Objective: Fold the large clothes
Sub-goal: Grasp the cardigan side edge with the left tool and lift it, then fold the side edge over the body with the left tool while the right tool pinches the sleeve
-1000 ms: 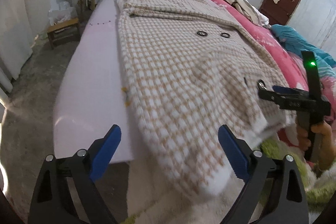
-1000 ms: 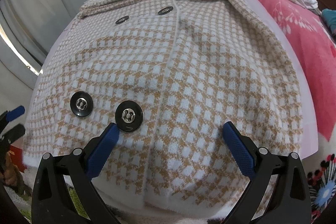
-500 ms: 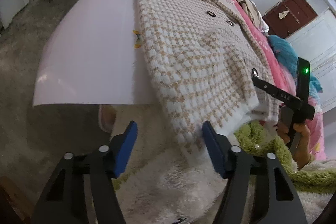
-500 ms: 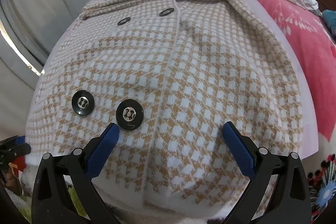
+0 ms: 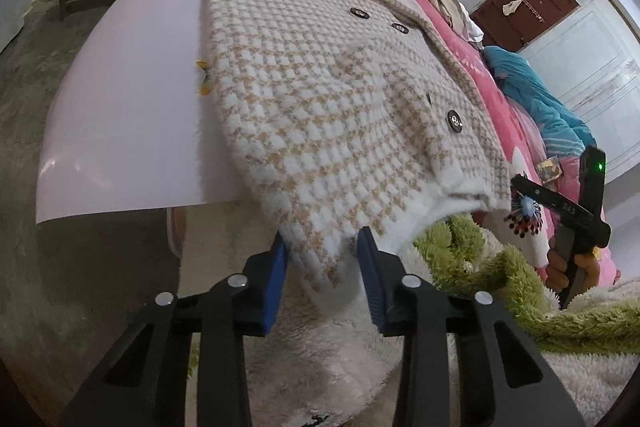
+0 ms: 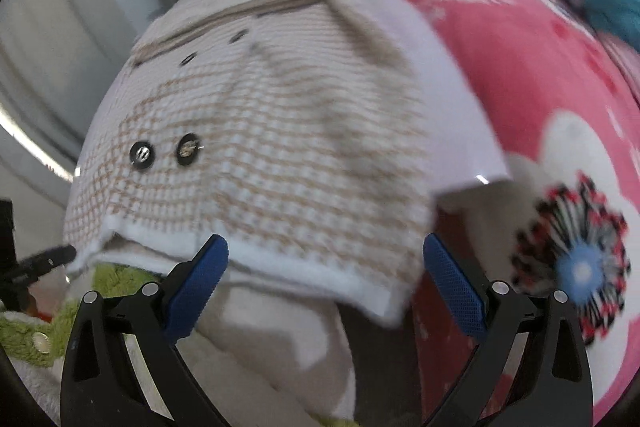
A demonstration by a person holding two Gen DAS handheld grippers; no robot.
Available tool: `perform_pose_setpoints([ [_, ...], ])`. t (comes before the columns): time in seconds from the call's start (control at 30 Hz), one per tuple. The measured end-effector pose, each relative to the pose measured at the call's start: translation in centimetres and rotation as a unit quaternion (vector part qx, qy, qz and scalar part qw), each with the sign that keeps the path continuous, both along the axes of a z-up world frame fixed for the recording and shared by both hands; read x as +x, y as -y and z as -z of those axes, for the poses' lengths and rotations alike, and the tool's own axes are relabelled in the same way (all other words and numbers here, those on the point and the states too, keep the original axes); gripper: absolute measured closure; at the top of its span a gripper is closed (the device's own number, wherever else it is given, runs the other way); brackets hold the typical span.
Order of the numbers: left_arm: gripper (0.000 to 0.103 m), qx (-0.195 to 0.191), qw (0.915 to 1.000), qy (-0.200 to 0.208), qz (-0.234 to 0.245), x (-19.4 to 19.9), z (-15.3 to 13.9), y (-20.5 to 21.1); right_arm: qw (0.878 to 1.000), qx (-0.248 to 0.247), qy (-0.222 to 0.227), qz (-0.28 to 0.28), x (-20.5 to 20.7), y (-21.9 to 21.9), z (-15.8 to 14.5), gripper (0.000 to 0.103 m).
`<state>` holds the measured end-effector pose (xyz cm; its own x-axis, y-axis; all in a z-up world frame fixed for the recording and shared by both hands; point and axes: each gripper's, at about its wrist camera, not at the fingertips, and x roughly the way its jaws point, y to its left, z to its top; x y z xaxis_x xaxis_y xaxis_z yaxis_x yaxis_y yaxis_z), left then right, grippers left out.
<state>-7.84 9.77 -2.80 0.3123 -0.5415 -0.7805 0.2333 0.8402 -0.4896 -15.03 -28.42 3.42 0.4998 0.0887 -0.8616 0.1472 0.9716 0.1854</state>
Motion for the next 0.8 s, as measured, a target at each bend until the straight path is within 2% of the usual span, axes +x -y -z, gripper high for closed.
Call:
perform_pose_setpoints([
  [0.17,0.075,0.005,1.0,0.001,0.004,0.3,0.1,0.4,0.996,0.072,-0.016,0.057,-0.9,3.1,2.0,0.02],
  [0.3,0.081,0.024,0.9996,0.012,0.009,0.1,0.0,0.8,0.989,0.126,-0.024,0.075,-0.9,4.1,3.6,0.032],
  [0.37,0.086,0.034,0.9991,0.021,0.012,-0.1,-0.4,0.9,0.987,0.138,-0.032,0.077,-0.4,4.3,4.2,0.048],
  [0.43,0.092,0.043,0.9984,0.032,0.016,-0.2,-0.9,1.2,0.986,0.14,-0.045,0.076,-0.3,4.3,4.6,0.075],
  [0.53,0.094,0.046,0.9975,0.05,0.02,-0.4,-2.2,1.4,0.988,0.126,-0.043,0.072,-0.7,3.9,3.8,0.094],
  [0.63,0.096,0.045,0.9967,0.064,0.017,-0.4,-3.8,1.6,0.992,0.101,-0.024,0.067,-1.5,3.6,1.8,0.096],
  [0.8,0.096,0.004,0.9941,0.108,0.009,0.4,-7.0,1.5,0.995,0.083,0.022,0.055,-1.0,2.5,-2.1,0.097],
])
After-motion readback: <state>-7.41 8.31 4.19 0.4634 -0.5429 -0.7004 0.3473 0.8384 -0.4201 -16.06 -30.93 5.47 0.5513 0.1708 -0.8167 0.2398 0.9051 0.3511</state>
